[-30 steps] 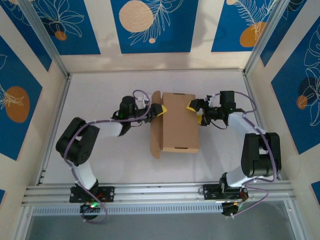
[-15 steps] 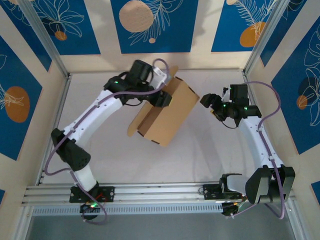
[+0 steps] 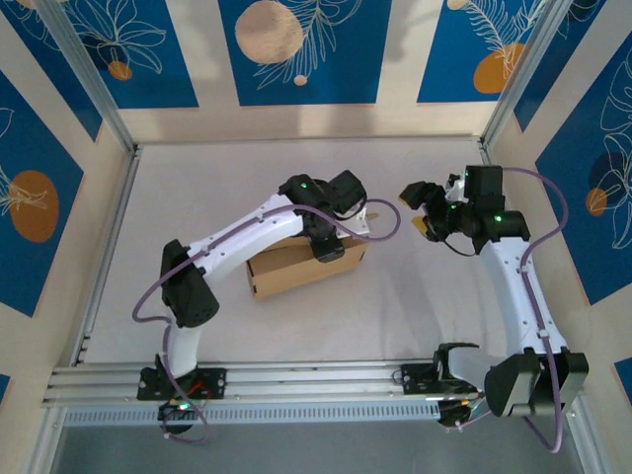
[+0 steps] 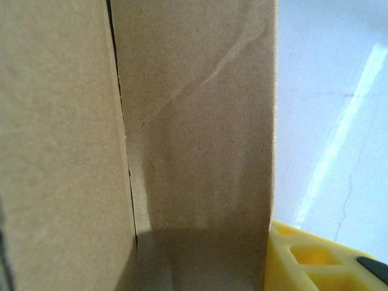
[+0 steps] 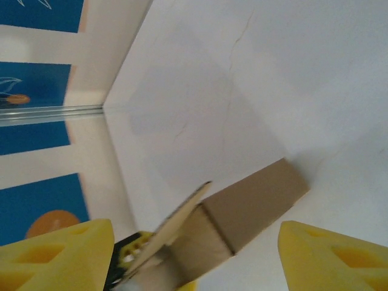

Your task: Fold the paper box

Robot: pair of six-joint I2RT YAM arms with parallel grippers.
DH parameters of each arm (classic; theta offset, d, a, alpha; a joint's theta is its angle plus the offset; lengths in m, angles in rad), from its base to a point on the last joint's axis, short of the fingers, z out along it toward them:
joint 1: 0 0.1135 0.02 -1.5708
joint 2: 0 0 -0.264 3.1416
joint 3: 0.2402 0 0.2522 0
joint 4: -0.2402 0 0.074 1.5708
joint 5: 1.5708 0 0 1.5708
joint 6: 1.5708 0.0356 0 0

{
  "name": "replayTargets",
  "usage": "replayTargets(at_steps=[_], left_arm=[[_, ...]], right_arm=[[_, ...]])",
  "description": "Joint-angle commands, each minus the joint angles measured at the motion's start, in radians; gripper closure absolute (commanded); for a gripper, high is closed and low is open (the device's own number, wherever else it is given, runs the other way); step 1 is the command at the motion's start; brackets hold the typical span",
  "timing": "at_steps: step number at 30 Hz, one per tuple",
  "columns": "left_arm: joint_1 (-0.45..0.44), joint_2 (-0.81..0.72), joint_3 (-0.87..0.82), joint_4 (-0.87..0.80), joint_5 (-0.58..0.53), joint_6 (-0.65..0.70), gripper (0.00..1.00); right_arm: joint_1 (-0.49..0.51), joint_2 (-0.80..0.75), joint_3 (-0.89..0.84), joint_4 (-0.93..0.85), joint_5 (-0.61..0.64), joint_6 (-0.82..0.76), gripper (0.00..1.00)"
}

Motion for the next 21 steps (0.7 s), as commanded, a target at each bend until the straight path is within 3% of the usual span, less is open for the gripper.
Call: replayTargets(at_steps=[1, 5, 10, 13, 17, 20, 21], left_arm=[[-0.006, 0.01, 0.023, -0.028, -0.049, 0.065, 0.54], [-0.002, 0.016, 0.038, -0.014, -0.029, 0.068, 0.54], [0.007, 0.015, 0.048, -0.002, 0.01, 0.06, 0.56], [0.011, 0.011, 0.054, 0.002, 0.024, 0.059, 0.58], [0.023, -0.006, 0.054, 0.003, 0.096, 0.059, 0.6], [0.037, -0.011, 0.044, 0.004, 0.143, 0.065, 0.62], [0.04, -0.014, 0.036, 0.011, 0.154, 0.065, 0.62]], right_arm=[[-0.002, 0.056, -0.014, 0.012, -0.168, 0.242, 0.31], [0.025, 0.111, -0.015, 0.049, -0.218, 0.358, 0.33], [0.072, 0.14, 0.0, 0.051, -0.18, 0.354, 0.36], [0.063, 0.173, 0.11, -0.041, -0.061, 0.029, 0.39], [0.091, 0.137, 0.112, 0.019, 0.173, -0.345, 0.49], [0.078, 0.188, 0.122, -0.005, 0.133, -0.447, 0.6], [0.075, 0.207, 0.129, -0.025, 0.126, -0.47, 0.68]])
